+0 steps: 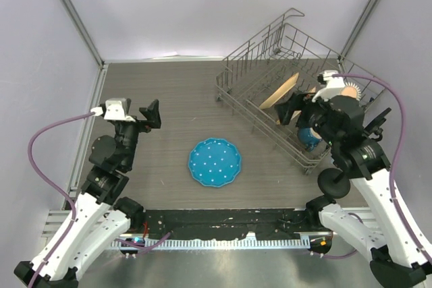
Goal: Place the phone on the phone stand
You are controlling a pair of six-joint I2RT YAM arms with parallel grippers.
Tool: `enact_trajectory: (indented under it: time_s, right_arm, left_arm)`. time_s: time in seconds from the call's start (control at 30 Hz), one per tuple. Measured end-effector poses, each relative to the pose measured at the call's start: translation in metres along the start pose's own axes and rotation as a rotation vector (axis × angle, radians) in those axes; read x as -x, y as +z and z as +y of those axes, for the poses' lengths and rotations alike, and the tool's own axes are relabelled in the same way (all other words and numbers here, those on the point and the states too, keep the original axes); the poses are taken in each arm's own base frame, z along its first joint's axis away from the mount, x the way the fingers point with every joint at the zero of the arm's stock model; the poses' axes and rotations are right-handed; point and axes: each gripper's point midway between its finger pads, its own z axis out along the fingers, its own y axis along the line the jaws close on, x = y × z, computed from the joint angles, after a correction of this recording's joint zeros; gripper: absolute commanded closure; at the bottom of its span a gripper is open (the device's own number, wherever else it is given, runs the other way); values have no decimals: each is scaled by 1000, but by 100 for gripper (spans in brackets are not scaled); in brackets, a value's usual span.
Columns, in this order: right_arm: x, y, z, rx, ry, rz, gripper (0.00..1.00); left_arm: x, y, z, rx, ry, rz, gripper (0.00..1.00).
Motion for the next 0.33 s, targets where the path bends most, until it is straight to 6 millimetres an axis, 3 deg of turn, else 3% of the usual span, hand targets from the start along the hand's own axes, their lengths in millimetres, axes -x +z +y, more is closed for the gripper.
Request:
enact_trajectory:
  time_s: [0.17, 0.33]
  right_arm:
    - [-20, 13, 22, 134, 6, 63, 11]
    - [-22, -5, 32, 222, 9, 8, 6]
  left_arm:
    - [-5, 2, -11, -62, 19, 19, 11]
    - [-7, 2, -21, -117, 22, 26, 11]
